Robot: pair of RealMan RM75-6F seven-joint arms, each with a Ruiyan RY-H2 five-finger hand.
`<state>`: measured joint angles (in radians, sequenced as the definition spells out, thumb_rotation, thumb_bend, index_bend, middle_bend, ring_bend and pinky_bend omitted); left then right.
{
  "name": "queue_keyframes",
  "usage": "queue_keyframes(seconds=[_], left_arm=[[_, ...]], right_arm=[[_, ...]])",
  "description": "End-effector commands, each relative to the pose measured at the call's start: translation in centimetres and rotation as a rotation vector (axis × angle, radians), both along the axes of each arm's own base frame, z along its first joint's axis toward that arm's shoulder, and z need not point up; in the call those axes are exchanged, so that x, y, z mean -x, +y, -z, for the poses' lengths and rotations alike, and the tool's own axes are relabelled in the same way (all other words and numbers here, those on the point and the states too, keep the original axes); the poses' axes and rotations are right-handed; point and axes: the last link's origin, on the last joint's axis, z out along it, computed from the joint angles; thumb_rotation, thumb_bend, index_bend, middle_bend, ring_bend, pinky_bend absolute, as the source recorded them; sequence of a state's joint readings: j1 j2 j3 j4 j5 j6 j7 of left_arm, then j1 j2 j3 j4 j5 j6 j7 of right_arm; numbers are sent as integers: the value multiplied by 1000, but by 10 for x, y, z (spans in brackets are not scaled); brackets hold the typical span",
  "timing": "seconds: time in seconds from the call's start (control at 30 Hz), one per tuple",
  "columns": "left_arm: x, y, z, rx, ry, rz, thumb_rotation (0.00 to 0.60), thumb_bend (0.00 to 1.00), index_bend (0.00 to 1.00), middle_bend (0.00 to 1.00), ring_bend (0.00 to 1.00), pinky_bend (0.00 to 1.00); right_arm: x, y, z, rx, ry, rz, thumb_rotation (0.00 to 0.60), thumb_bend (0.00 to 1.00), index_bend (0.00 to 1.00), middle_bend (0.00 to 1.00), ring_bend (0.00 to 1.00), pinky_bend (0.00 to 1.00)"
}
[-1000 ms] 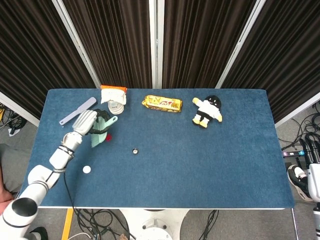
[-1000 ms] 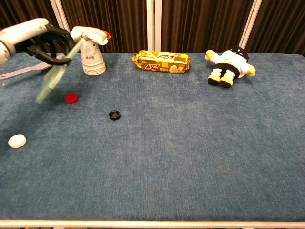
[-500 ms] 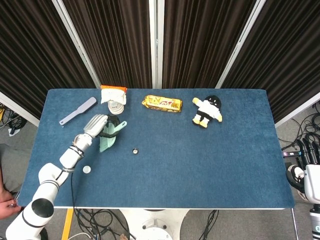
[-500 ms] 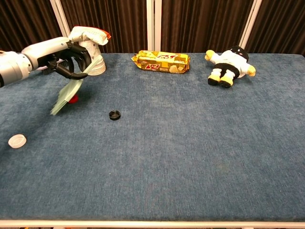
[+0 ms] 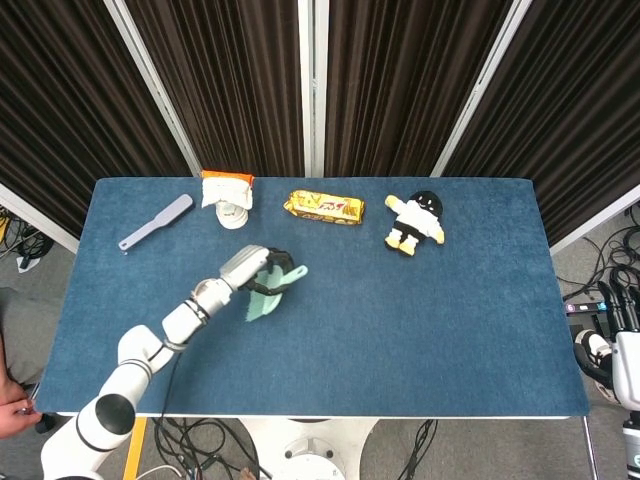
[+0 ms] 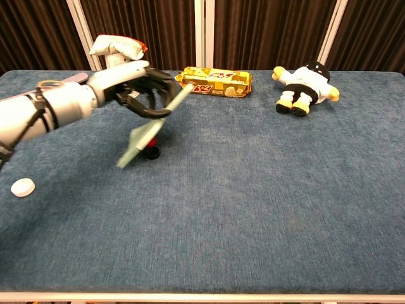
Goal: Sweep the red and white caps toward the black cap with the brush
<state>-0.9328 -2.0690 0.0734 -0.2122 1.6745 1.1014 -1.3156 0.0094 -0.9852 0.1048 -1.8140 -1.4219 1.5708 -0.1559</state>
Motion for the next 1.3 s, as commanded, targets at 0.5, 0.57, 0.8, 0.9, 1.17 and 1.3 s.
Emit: queue_keyframes(seconds=[0.5, 0.57, 0.8, 0.9, 1.17, 1.3], left_arm=[[53, 0, -63, -274, 7, -83, 600, 508, 549, 644, 463, 502], [74, -10, -74, -325, 43, -124, 600, 516, 550, 644, 463, 502], [110, -59, -99, -434, 139, -245, 600, 530, 564, 631, 463, 502], [116, -80, -109, -454, 203, -299, 600, 535, 564, 631, 463, 501], [126, -125, -125, -499, 348, -422, 600, 531, 564, 633, 463, 476], [130, -140, -127, -508, 348, -496, 600, 528, 565, 633, 463, 476]], right_arm=[[9, -22, -4, -33, -22, -71, 600, 184, 0, 62, 0, 0], [10, -29, -2, -49, -24, -85, 600, 185, 0, 62, 0, 0], [13, -45, 0, -81, -25, -116, 600, 197, 0, 62, 0, 0], [14, -48, 0, -88, -23, -118, 600, 191, 0, 62, 0, 0], [15, -49, 1, -95, -18, -107, 600, 188, 0, 62, 0, 0], [14, -49, 1, -92, -17, -107, 600, 190, 0, 62, 0, 0]])
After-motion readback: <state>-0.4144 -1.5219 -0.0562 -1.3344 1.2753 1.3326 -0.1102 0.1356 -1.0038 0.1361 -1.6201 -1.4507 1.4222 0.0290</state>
